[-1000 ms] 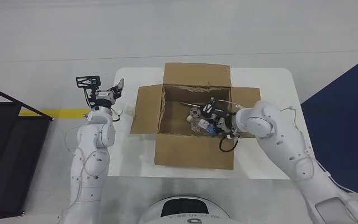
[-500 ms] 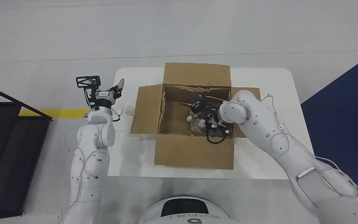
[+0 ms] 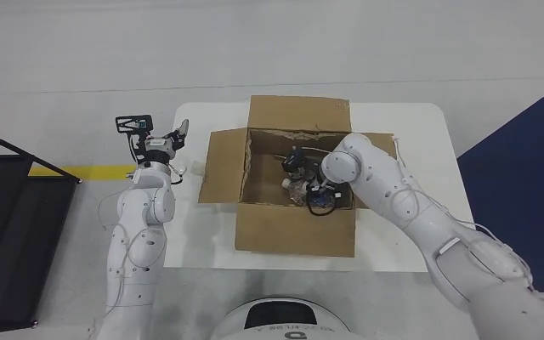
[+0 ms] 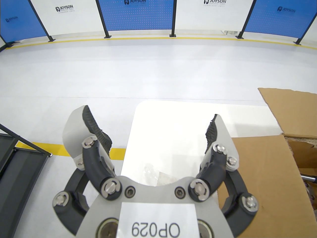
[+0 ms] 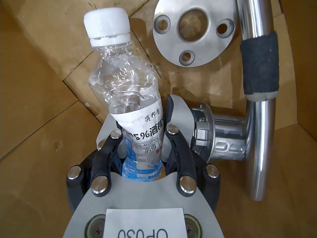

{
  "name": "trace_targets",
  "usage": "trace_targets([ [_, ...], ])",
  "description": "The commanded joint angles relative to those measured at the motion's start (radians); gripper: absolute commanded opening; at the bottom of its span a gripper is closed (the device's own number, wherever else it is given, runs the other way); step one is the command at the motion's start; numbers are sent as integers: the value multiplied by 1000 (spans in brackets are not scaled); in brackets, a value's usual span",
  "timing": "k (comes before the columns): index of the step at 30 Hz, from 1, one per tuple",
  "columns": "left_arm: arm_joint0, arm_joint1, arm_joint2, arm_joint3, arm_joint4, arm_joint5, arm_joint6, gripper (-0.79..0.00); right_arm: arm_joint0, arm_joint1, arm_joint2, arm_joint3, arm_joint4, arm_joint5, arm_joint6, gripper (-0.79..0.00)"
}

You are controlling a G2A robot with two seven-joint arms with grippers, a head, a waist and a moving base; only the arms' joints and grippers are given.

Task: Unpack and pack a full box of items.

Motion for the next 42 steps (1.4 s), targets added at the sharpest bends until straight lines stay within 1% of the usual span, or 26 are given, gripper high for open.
trace_targets([
  [1, 0, 0, 0, 0, 0, 0, 0, 0, -11, 9, 12, -14, -11, -21, -16, -785],
  [4, 0, 0, 0, 0, 0, 0, 0, 0, -45, 34, 50, -56, -26, -69, -58, -785],
  [7, 0, 0, 0, 0, 0, 0, 0, 0, -107, 75, 119, -122, -54, -120, -118, -785],
  [10, 0, 0, 0, 0, 0, 0, 0, 0, -200, 125, 214, -224, -100, -167, -199, -785],
  [14, 0, 0, 0, 0, 0, 0, 0, 0, -355, 189, 364, -370, -154, -230, -315, -785],
  [17, 0, 0, 0, 0, 0, 0, 0, 0, -454, 222, 458, -458, -183, -272, -384, -785],
  [20, 0, 0, 0, 0, 0, 0, 0, 0, -536, 245, 532, -529, -209, -315, -459, -785],
  [26, 0, 0, 0, 0, 0, 0, 0, 0, -667, 274, 659, -621, -248, -428, -675, -785],
  [29, 0, 0, 0, 0, 0, 0, 0, 0, -716, 283, 713, -653, -268, -473, -789, -785],
  [31, 0, 0, 0, 0, 0, 0, 0, 0, -744, 287, 740, -663, -284, -497, -839, -785],
  [39, 0, 0, 0, 0, 0, 0, 0, 0, -748, 288, 743, -664, -285, -500, -842, -785],
  [40, 0, 0, 0, 0, 0, 0, 0, 0, -748, 288, 743, -658, -289, -487, -842, -785],
  [41, 0, 0, 0, 0, 0, 0, 0, 0, -744, 284, 740, -638, -289, -444, -857, -785],
  [42, 0, 0, 0, 0, 0, 0, 0, 0, -736, 281, 734, -620, -262, -451, -895, -785],
])
